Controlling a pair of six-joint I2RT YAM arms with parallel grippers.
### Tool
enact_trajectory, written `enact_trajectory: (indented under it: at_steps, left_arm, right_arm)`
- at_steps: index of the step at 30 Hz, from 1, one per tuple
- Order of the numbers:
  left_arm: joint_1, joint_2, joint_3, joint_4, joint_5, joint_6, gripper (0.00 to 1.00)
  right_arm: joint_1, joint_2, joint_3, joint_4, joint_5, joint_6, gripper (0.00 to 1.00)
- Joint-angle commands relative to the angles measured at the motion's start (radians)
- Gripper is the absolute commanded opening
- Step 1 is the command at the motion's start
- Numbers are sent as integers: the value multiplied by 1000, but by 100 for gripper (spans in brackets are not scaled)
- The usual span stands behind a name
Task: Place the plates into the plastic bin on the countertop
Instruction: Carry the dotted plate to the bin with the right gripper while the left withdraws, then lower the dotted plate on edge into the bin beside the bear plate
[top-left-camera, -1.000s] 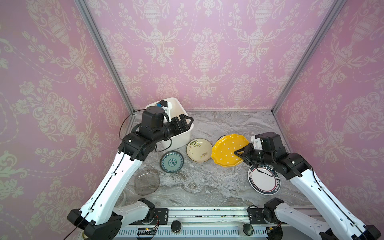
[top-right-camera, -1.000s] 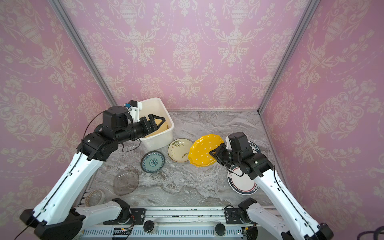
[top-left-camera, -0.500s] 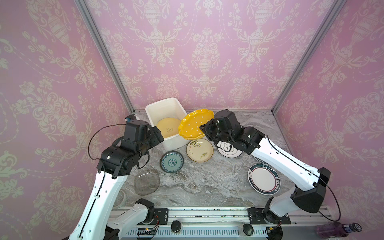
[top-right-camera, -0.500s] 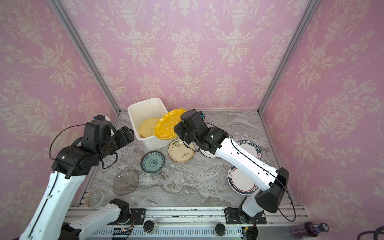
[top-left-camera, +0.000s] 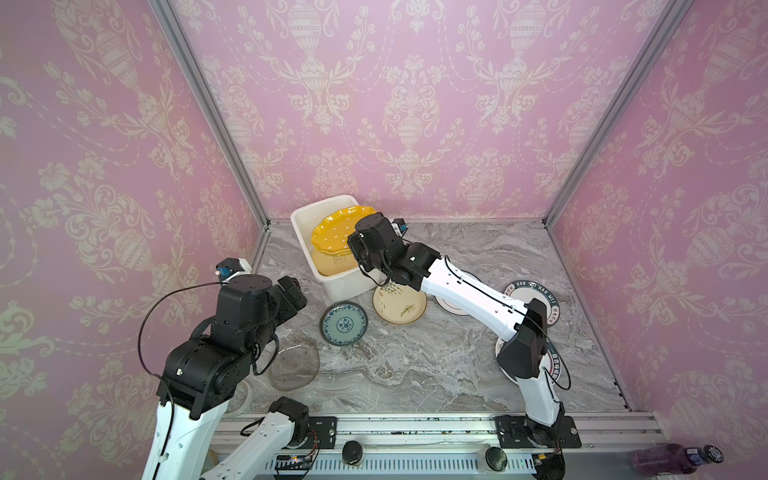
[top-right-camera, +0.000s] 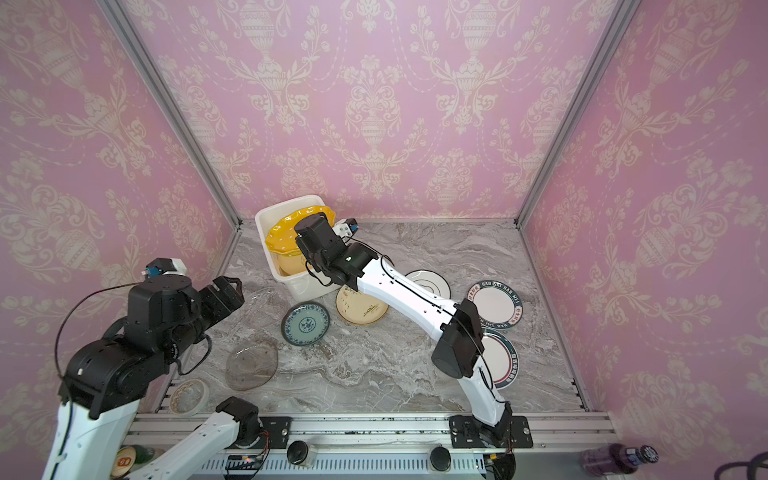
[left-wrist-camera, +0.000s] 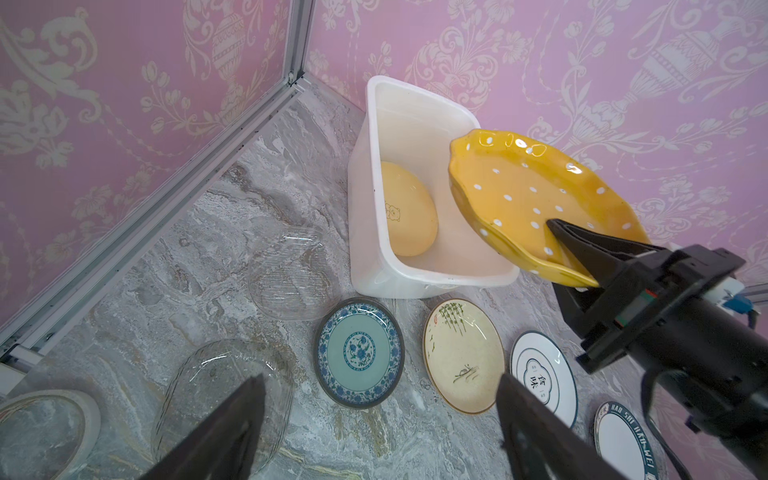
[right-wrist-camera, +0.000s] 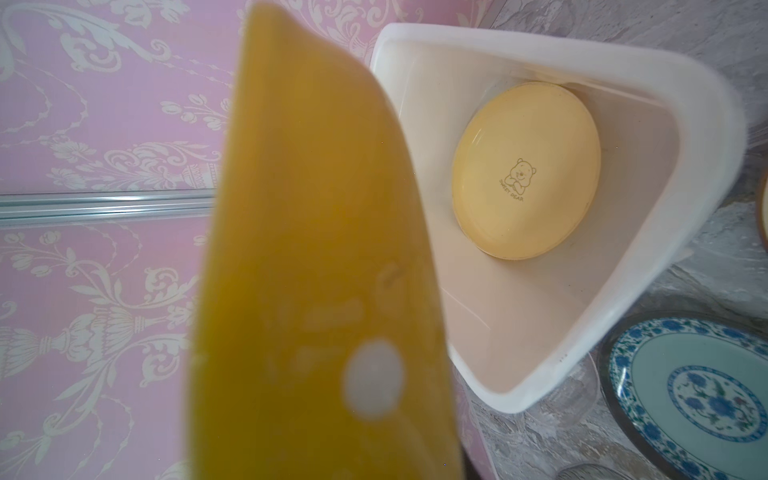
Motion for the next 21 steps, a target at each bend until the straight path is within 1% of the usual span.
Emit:
enact_trajectory:
  at_steps: [1,4,12,17,21]
  left_arm:
    - [8,-14,6,-49,4,21,91]
    - [8,-10,14,-60,9,40,91]
    - [8,17,29,-80,23,78,92]
    - [8,32,32,-96,31,87,92]
    - [7,48,31,-103,40,94,92]
  right_arm:
    - [5,34,121,226,59,36,0]
    - [-3,100,139,335,48,64,0]
    - [-34,225,170,518,17,120,0]
    - [-64,301,225,583,8,110,0]
    - [-83,369,297,595,-3,111,0]
